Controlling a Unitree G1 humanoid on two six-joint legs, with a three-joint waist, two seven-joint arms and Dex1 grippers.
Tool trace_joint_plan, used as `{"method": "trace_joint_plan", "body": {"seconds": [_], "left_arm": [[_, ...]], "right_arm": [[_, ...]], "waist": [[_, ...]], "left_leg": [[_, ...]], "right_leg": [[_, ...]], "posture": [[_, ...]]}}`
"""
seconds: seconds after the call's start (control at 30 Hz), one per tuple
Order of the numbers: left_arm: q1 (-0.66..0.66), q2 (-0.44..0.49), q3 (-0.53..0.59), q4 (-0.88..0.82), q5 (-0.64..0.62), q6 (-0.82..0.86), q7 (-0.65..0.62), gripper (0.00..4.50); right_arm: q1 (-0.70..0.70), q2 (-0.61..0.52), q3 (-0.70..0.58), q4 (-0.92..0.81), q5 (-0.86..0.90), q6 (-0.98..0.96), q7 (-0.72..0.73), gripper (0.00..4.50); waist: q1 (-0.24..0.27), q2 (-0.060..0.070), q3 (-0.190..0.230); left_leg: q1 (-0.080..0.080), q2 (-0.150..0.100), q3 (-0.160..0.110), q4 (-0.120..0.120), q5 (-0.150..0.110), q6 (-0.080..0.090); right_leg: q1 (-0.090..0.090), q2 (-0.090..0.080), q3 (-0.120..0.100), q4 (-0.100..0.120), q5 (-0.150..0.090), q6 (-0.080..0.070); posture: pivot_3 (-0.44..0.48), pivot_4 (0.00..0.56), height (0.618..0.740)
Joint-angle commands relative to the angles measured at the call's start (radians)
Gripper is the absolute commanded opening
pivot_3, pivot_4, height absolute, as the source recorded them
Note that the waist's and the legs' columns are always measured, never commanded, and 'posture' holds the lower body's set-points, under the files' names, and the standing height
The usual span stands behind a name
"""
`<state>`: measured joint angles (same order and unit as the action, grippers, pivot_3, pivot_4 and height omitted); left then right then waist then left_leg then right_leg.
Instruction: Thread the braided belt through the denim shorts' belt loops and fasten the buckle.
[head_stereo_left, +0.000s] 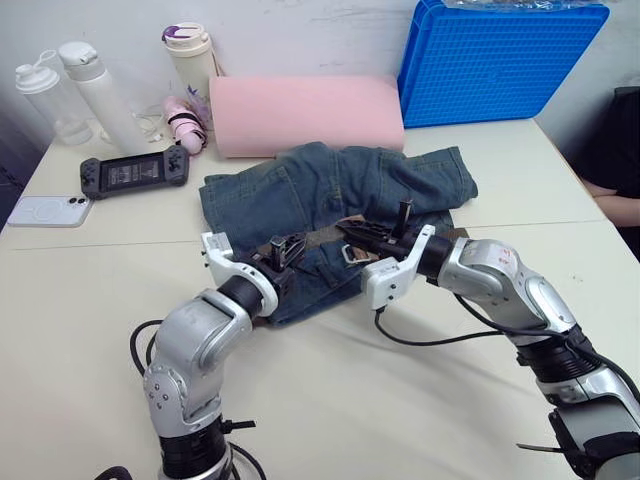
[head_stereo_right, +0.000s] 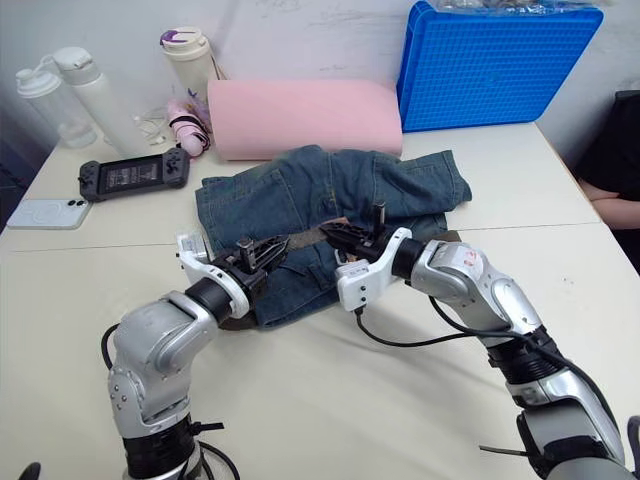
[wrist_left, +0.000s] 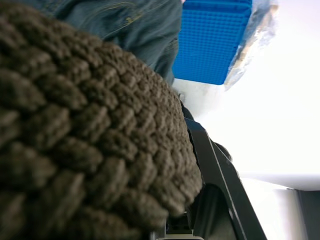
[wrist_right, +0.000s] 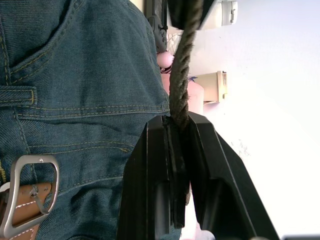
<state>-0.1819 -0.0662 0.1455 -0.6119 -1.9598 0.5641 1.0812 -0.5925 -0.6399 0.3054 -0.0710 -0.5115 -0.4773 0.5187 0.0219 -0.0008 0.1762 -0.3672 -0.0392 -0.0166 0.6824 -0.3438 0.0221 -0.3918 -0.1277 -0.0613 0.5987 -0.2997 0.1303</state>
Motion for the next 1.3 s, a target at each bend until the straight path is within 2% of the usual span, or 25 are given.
{"method": "trace_joint_plan", "body": {"seconds": [0.03,0.1,0.27,0.3,0.4,0.5,0.7,0.87,1.07,1.3], "left_arm": [[0.083,-0.060,-0.038,-0.021,-0.012,0.026,-0.050,0.00],[0.097,0.006,-0.008,-0.003,-0.012,0.074,-0.116,0.00],[0.113,0.160,0.125,0.092,-0.012,0.214,-0.305,0.00],[0.119,0.193,0.141,0.113,-0.012,0.248,-0.348,0.00],[0.108,0.260,0.203,0.185,-0.012,0.317,-0.425,0.00],[0.115,0.320,0.217,0.230,-0.012,0.371,-0.466,0.00],[0.145,0.367,0.168,0.223,-0.012,0.353,-0.424,0.00],[0.089,0.384,0.110,0.210,-0.012,0.258,-0.334,0.00],[0.070,0.331,0.012,0.205,0.006,0.136,-0.248,0.00],[0.088,0.257,-0.086,0.224,0.054,0.050,-0.206,0.00]], "right_arm": [[0.020,0.021,-0.037,-0.064,0.178,0.070,0.083,0.92],[0.038,0.009,-0.037,-0.078,0.245,0.117,0.149,1.75],[0.080,-0.048,-0.076,-0.057,0.400,0.268,0.299,4.24],[0.084,-0.060,-0.077,-0.050,0.415,0.285,0.323,4.45],[0.079,-0.073,-0.074,-0.029,0.417,0.295,0.352,4.45],[0.071,-0.064,-0.064,-0.020,0.404,0.304,0.361,4.45],[0.071,-0.073,-0.060,-0.024,0.409,0.330,0.403,4.45],[0.060,-0.083,-0.083,-0.035,0.436,0.376,0.439,4.45],[0.051,-0.089,-0.091,-0.049,0.437,0.401,0.447,4.45],[0.053,-0.094,-0.099,-0.083,0.438,0.447,0.461,4.45]], "waist": [[0.000,0.000,0.000],[0.000,0.000,0.000],[0.001,0.000,0.000],[0.001,0.000,0.000],[0.000,0.000,0.000],[0.000,0.000,0.000],[0.002,0.000,0.000],[0.002,0.000,0.000],[0.001,0.000,0.000],[0.005,0.000,0.000]], "left_leg": [[0.000,0.000,0.000,0.000,0.000,0.000],[0.000,0.000,0.000,0.000,0.000,0.000],[0.000,0.000,-0.001,0.000,0.000,0.000],[0.000,0.000,-0.001,0.000,0.000,0.000],[0.000,0.000,-0.001,-0.001,0.000,0.000],[0.000,0.000,-0.001,-0.001,0.000,0.000],[0.000,0.000,-0.001,-0.001,0.000,0.000],[0.000,-0.001,-0.002,-0.001,0.000,0.000],[0.000,-0.001,-0.002,-0.001,-0.001,-0.001],[0.000,-0.002,-0.002,-0.001,-0.001,-0.001]], "right_leg": [[0.000,0.000,0.000,0.000,0.000,0.000],[0.001,0.000,0.000,-0.001,0.000,0.000],[0.001,0.000,0.000,-0.001,0.000,0.000],[0.001,0.000,0.000,-0.001,0.000,0.000],[0.001,0.000,0.000,-0.002,0.000,0.000],[0.000,0.000,0.000,-0.001,0.000,0.000],[0.000,-0.001,0.000,-0.001,0.000,0.000],[0.001,-0.002,0.000,-0.001,0.000,0.000],[0.000,-0.002,0.000,-0.002,0.000,0.000],[0.001,-0.002,0.000,-0.002,0.001,0.001]], "posture": [[0.000,0.150,0.740],[0.000,0.150,0.740],[0.000,0.150,0.740],[0.000,0.150,0.740],[0.000,0.150,0.740],[0.000,0.150,0.740],[0.000,0.150,0.740],[0.000,0.150,0.740],[0.000,0.150,0.740],[0.000,0.150,0.740]]}}
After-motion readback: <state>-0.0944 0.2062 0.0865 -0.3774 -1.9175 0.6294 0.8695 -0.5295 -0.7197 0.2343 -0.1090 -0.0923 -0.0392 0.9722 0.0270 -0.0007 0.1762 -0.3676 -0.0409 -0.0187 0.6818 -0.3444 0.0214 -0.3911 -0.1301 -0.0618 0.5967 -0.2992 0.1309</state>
